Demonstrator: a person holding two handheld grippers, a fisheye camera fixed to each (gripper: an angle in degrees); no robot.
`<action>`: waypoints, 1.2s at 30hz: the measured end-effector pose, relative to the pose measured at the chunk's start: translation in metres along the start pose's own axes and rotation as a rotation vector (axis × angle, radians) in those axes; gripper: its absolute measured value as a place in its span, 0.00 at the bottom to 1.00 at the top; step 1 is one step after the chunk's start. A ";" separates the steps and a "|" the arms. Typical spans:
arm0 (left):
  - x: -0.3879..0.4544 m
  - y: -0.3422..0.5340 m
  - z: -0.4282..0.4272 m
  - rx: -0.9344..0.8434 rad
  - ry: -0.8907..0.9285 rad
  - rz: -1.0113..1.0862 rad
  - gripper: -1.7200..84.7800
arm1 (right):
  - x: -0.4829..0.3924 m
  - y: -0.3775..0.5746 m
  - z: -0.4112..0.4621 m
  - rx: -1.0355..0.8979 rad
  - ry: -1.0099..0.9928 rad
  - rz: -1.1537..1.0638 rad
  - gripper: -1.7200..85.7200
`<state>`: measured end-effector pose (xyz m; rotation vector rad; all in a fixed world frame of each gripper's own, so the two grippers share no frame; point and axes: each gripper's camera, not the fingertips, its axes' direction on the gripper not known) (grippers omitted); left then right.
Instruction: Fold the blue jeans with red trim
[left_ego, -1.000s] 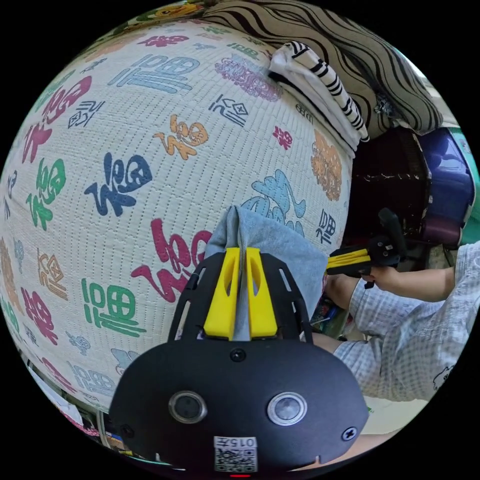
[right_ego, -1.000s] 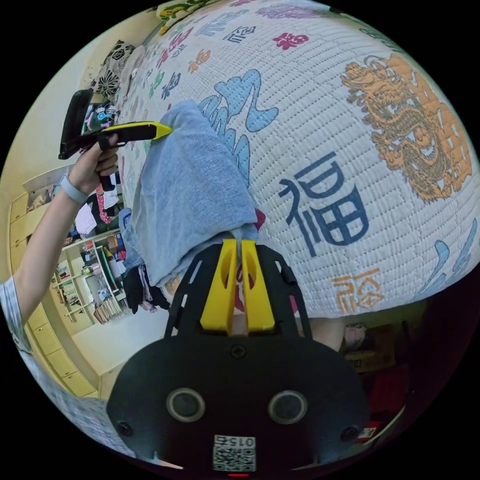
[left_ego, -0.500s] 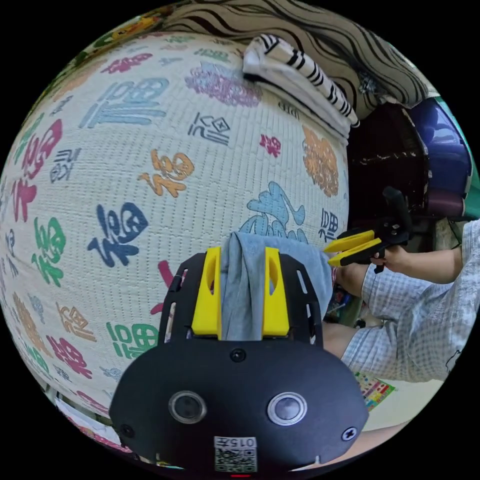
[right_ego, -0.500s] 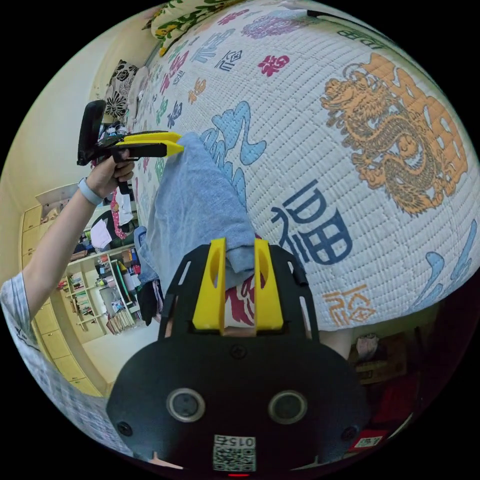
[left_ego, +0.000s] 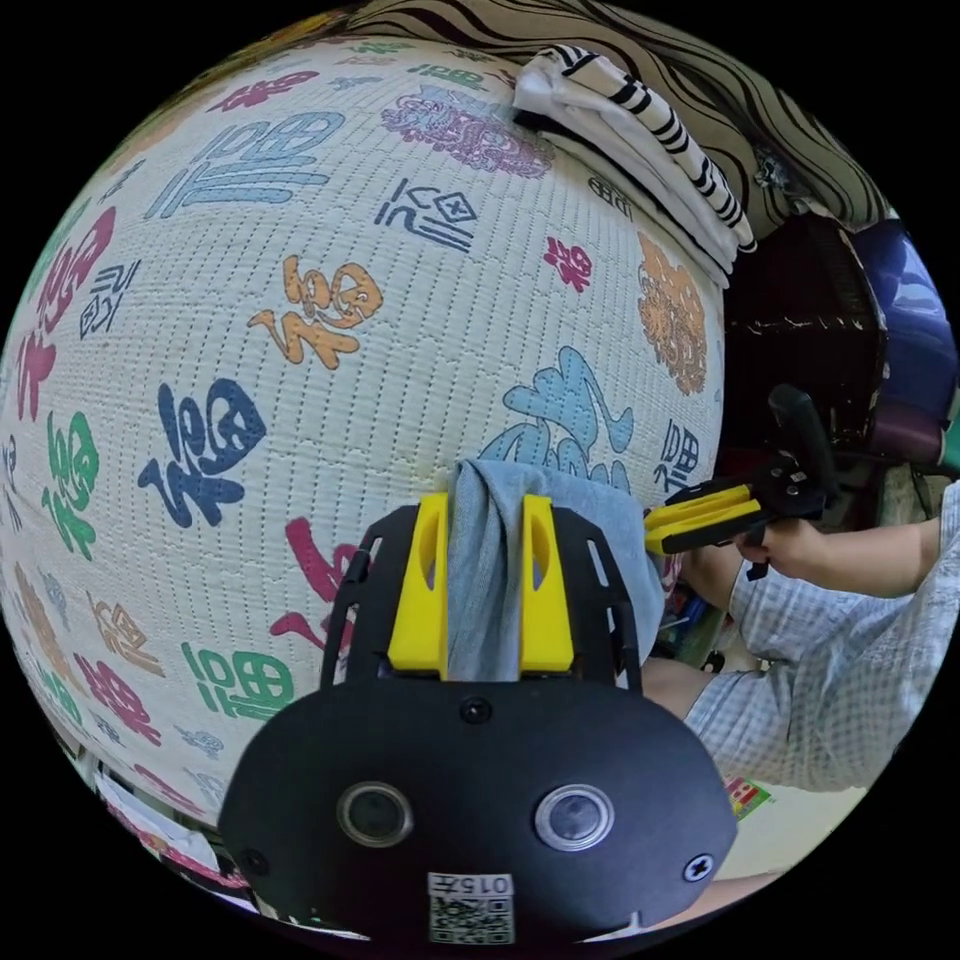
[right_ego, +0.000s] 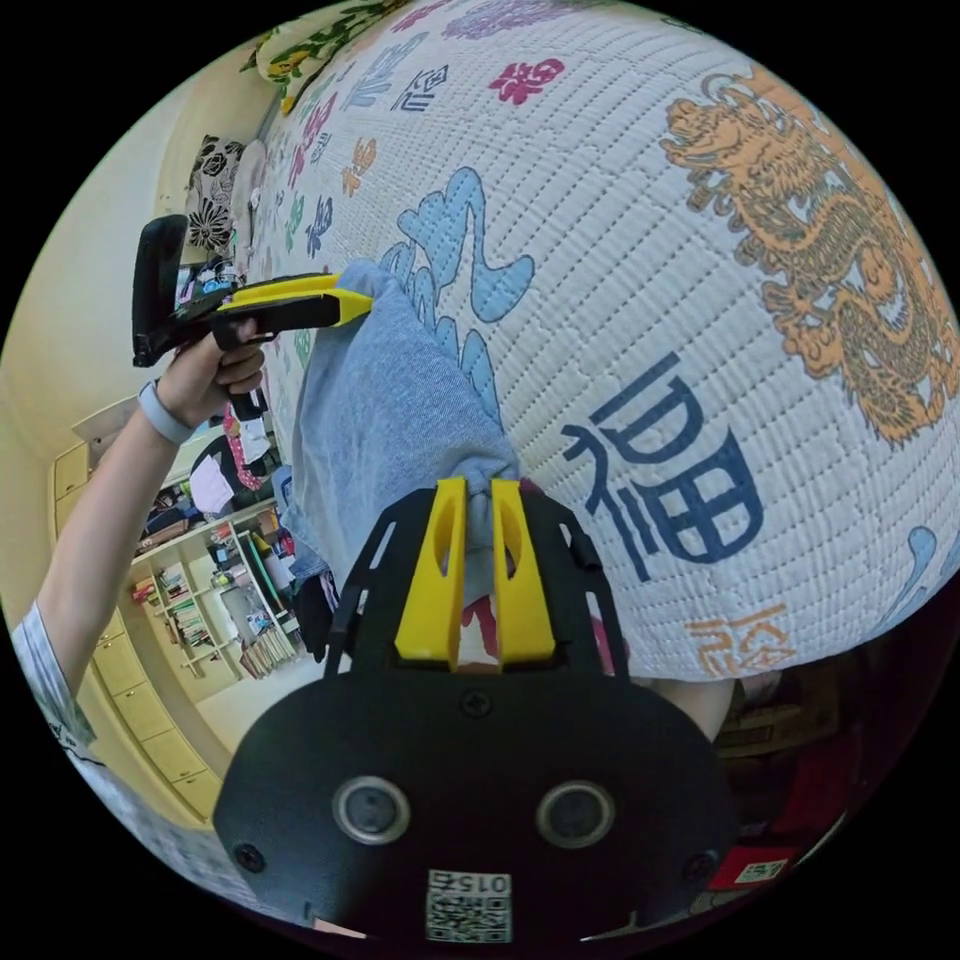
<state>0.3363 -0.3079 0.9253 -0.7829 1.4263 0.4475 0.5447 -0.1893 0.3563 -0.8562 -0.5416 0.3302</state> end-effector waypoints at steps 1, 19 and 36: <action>-0.003 0.000 -0.006 -0.018 0.022 -0.045 0.08 | -0.002 0.001 -0.002 0.001 0.013 -0.016 0.07; 0.072 0.007 -0.220 0.463 0.053 0.333 0.04 | -0.028 0.055 -0.196 0.430 0.075 -0.216 0.06; -0.058 0.339 -0.179 0.648 0.420 -0.185 0.07 | -0.170 0.082 0.063 -0.203 0.021 -0.540 0.07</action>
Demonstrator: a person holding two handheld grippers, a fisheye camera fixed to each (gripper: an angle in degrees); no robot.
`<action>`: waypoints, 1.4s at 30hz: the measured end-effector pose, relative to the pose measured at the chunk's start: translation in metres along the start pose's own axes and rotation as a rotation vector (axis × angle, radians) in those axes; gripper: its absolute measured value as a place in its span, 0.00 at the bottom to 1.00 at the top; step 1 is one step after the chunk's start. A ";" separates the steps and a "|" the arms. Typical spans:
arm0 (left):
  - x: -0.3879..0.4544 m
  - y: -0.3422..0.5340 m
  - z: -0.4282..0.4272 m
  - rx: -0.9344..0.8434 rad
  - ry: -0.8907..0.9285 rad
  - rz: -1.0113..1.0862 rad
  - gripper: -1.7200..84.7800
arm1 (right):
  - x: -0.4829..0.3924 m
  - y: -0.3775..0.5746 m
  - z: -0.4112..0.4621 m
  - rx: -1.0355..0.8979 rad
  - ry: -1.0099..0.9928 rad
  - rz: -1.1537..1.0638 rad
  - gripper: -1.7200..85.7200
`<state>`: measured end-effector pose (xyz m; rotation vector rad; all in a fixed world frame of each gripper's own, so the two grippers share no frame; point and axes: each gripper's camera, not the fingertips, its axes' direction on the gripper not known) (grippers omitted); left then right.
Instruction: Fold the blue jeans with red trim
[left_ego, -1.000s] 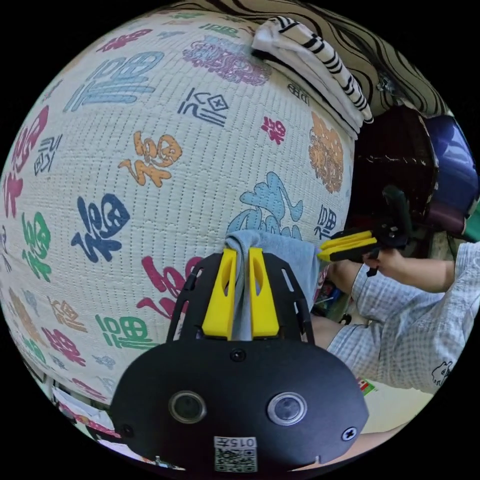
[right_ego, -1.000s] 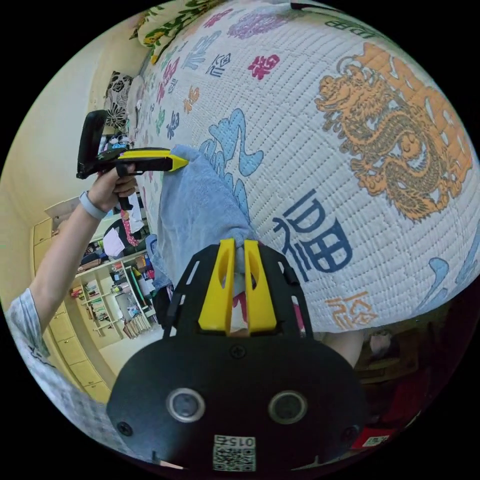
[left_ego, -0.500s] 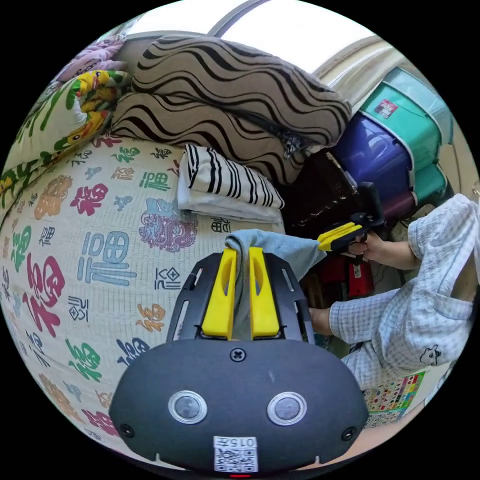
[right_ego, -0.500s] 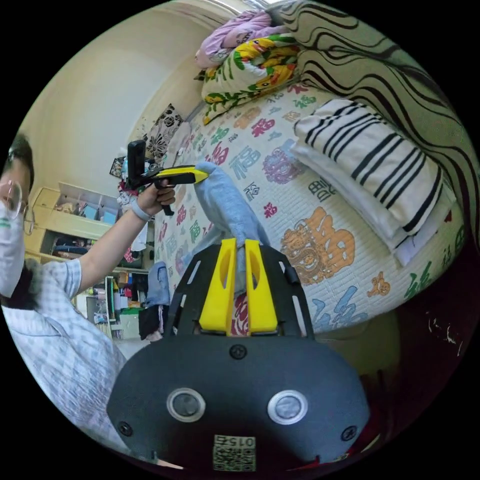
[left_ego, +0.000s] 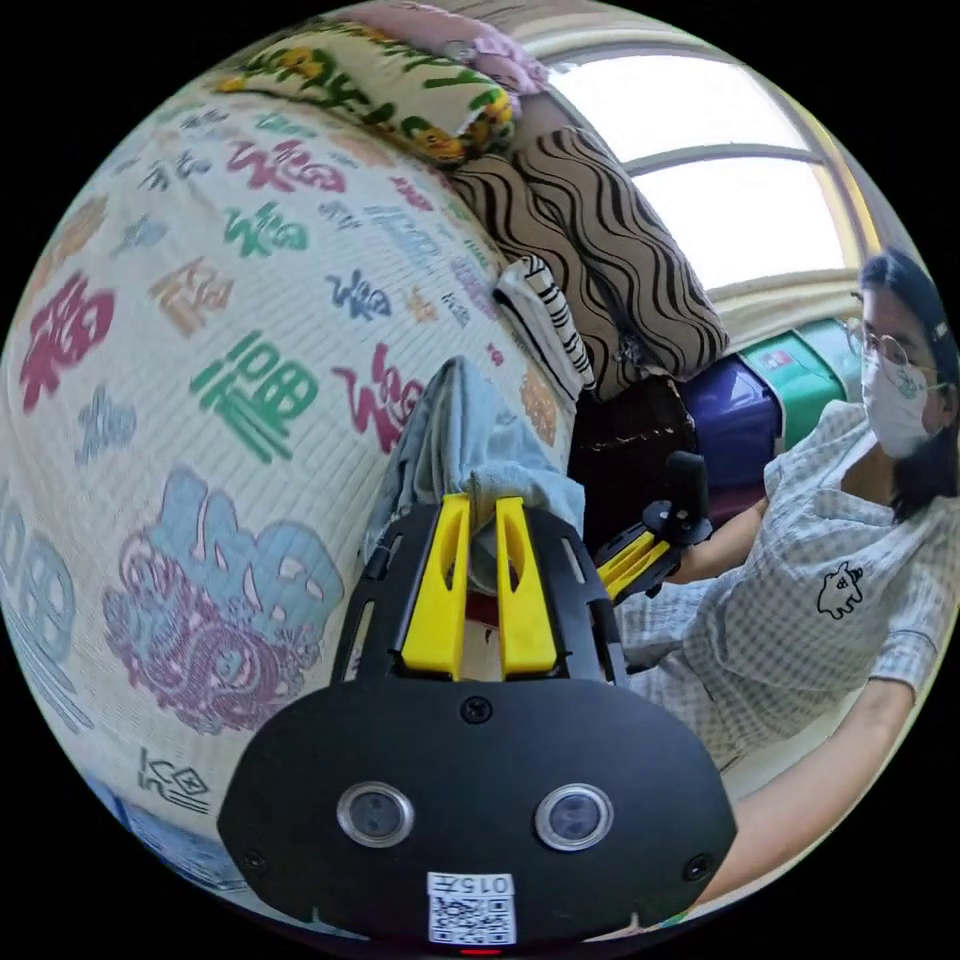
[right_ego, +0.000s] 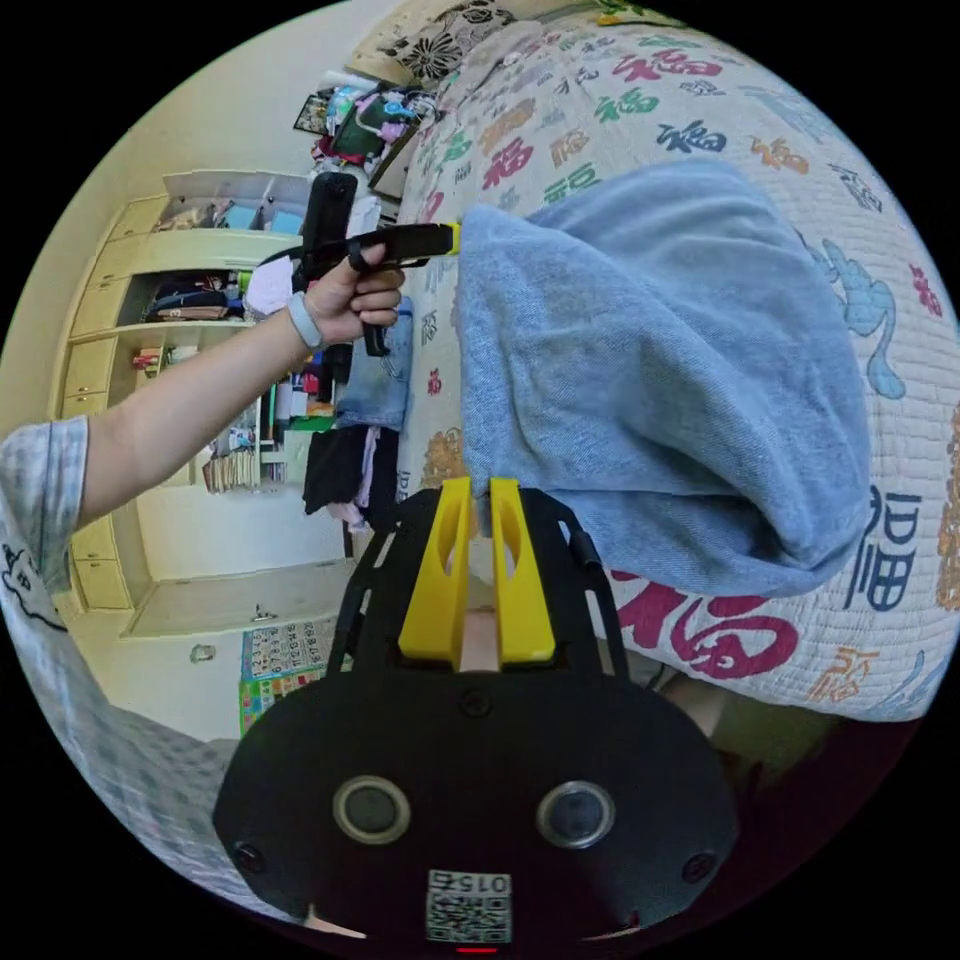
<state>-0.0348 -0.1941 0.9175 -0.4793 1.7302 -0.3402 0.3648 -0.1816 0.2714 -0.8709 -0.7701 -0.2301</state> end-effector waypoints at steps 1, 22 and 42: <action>-0.003 0.008 -0.002 0.029 0.024 -0.022 0.07 | 0.001 -0.003 0.008 -0.032 -0.002 0.002 0.07; 0.107 -0.002 0.024 -0.014 -0.304 -0.069 0.04 | 0.004 -0.036 0.016 -0.027 0.260 0.249 0.02; 0.166 0.027 0.065 -0.091 -0.458 -0.074 0.03 | 0.037 -0.013 0.009 0.098 -0.076 0.561 0.05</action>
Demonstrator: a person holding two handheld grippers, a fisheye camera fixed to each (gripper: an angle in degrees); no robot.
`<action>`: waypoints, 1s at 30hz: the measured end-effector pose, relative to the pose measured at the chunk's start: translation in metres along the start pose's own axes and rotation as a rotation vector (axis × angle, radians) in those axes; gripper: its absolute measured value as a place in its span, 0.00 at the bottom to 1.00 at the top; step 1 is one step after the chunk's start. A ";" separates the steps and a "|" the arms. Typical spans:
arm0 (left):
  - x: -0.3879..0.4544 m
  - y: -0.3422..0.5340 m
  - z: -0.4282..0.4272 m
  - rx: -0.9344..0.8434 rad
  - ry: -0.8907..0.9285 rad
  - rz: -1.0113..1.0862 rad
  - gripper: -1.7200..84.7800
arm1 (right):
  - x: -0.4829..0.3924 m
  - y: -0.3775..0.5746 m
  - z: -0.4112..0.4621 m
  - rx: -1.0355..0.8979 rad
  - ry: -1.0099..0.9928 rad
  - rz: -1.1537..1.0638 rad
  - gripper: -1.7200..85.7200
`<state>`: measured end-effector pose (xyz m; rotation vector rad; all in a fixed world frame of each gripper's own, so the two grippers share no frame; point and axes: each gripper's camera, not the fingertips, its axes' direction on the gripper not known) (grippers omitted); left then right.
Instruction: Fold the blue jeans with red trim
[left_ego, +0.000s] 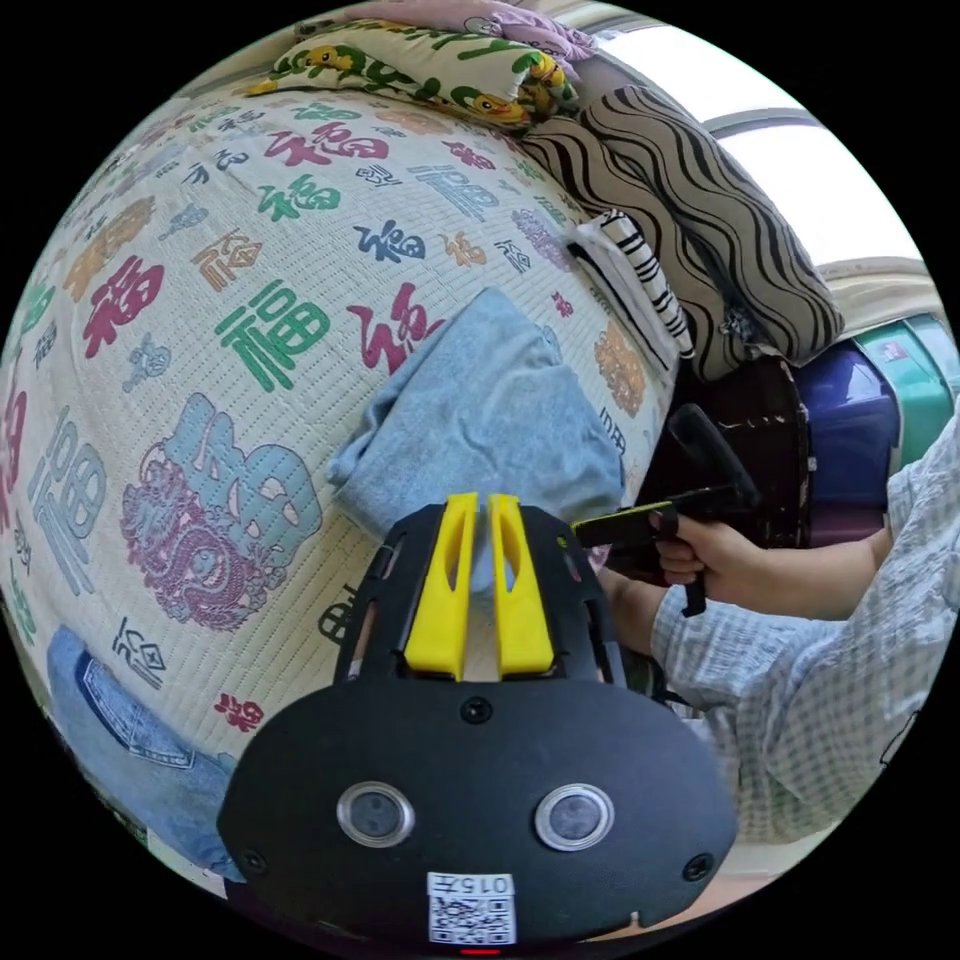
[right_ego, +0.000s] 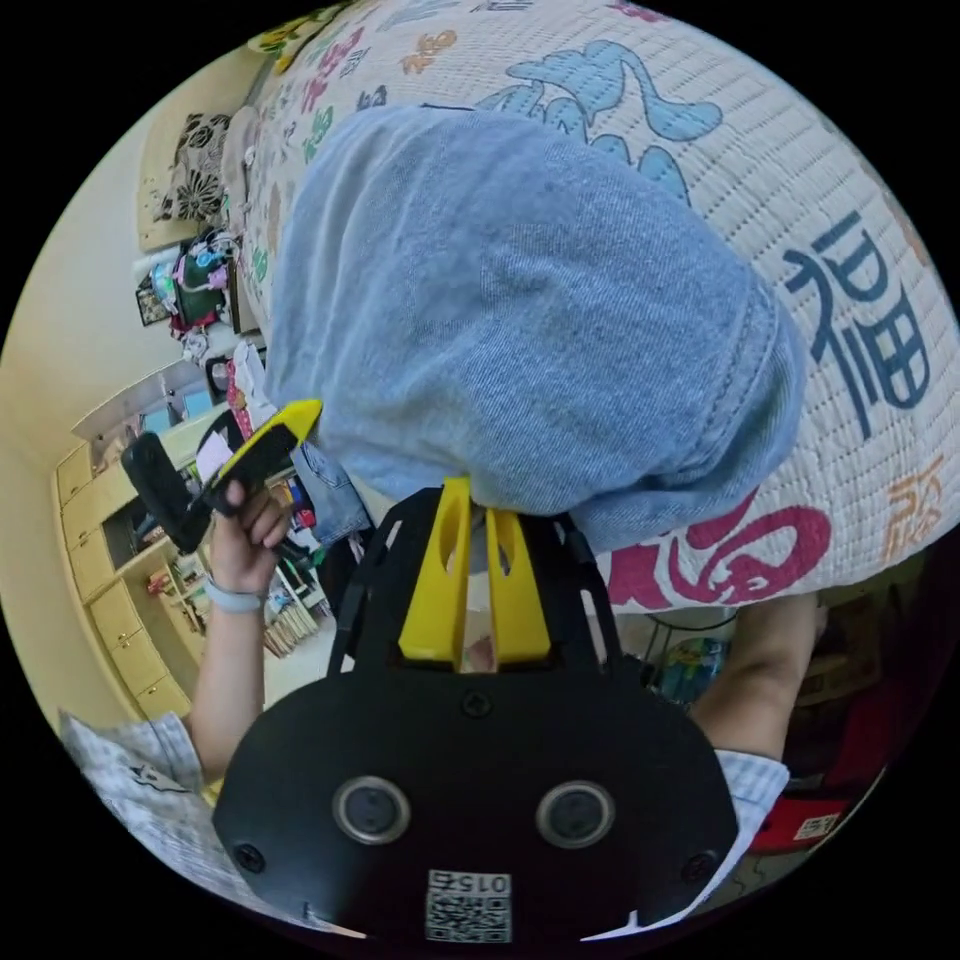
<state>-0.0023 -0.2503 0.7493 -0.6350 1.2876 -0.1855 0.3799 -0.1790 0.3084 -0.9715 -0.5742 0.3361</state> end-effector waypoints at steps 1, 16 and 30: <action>0.004 0.001 0.000 0.011 -0.065 -0.004 0.02 | 0.000 0.009 -0.002 0.008 0.019 -0.017 0.04; 0.070 0.031 0.009 -0.017 -0.011 -0.073 0.12 | -0.032 0.027 -0.086 0.104 0.271 -0.333 0.06; 0.079 -0.139 0.082 -0.168 0.068 0.101 0.16 | 0.017 -0.016 -0.117 0.040 0.137 -0.205 0.14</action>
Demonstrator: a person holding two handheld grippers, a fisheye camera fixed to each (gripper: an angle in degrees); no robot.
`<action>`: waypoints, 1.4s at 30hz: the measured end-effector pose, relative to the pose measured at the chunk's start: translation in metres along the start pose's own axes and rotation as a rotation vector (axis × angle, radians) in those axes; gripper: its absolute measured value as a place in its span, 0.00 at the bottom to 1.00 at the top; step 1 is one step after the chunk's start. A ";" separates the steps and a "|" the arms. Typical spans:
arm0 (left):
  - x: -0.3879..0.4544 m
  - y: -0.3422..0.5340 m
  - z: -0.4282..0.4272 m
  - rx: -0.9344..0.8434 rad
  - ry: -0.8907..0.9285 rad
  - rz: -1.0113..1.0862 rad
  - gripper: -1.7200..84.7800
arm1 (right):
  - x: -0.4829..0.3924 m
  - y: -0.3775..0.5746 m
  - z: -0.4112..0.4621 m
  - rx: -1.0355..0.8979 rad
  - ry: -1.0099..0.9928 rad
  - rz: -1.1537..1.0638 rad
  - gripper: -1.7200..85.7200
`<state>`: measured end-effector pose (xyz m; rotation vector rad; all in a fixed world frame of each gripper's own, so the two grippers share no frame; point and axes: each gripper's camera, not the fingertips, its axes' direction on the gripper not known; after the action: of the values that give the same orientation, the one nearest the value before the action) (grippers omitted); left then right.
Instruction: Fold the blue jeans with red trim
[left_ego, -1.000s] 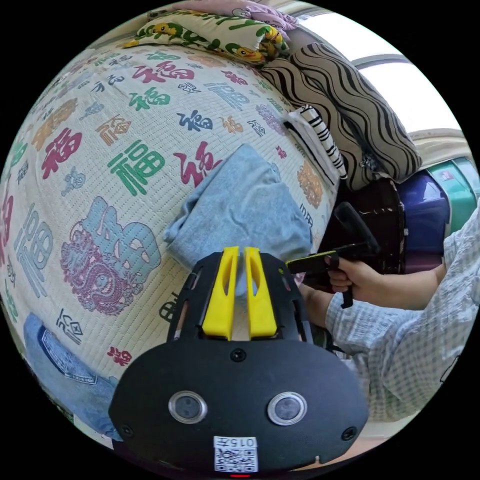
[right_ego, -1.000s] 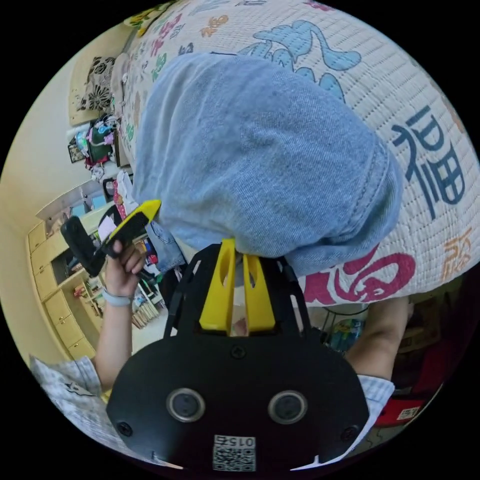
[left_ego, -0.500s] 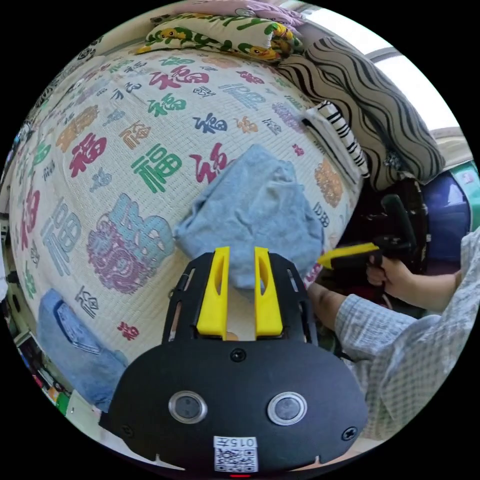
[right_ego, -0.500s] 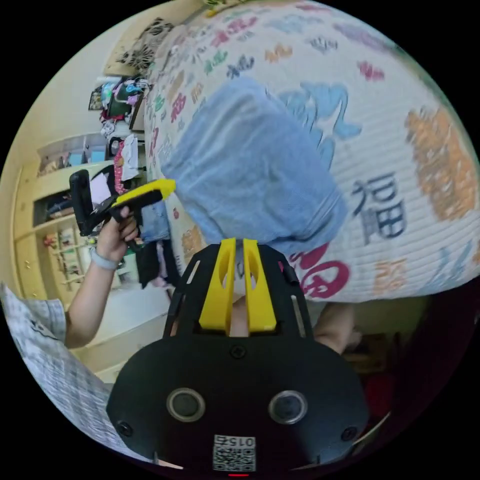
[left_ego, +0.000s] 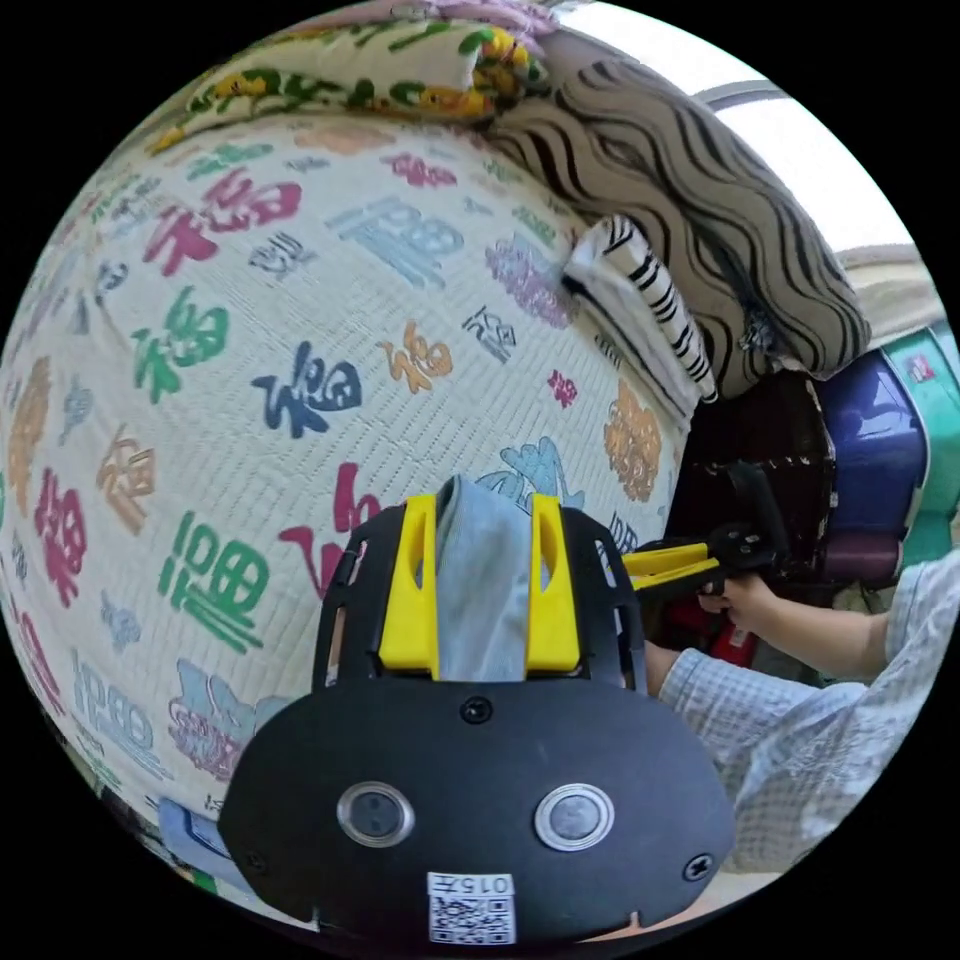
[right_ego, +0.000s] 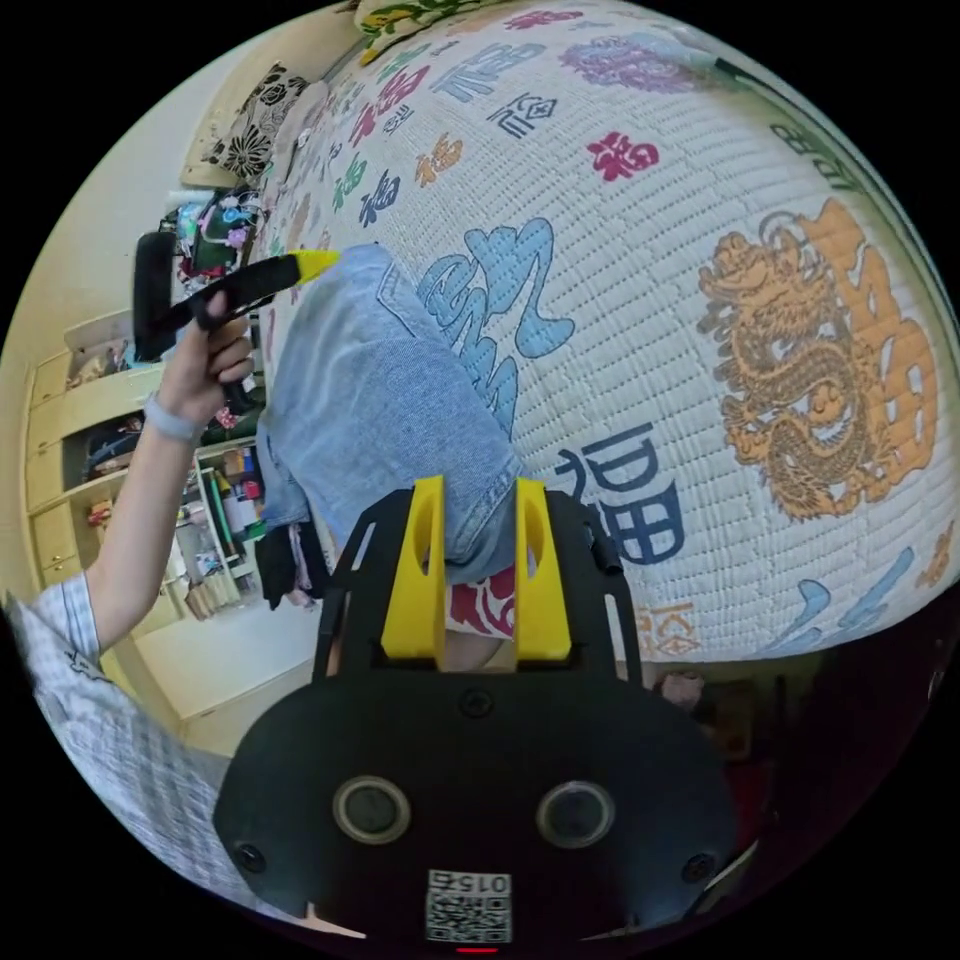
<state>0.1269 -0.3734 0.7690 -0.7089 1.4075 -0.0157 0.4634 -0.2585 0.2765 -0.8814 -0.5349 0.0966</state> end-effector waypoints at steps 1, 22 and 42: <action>-0.002 -0.007 0.015 -0.077 0.045 -0.012 0.14 | 0.001 -0.002 0.000 -0.023 -0.024 -0.009 0.13; 0.054 0.148 -0.064 0.180 -0.082 -0.229 0.13 | -0.098 0.030 -0.052 -0.026 -0.011 -0.229 0.08; 0.095 0.304 -0.043 0.183 -0.026 -0.617 0.15 | -0.326 -0.055 -0.006 -0.132 0.178 -0.587 0.11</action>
<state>-0.0124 -0.1893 0.5458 -0.9590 1.0992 -0.6077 0.1769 -0.3942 0.1834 -0.8206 -0.6181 -0.5513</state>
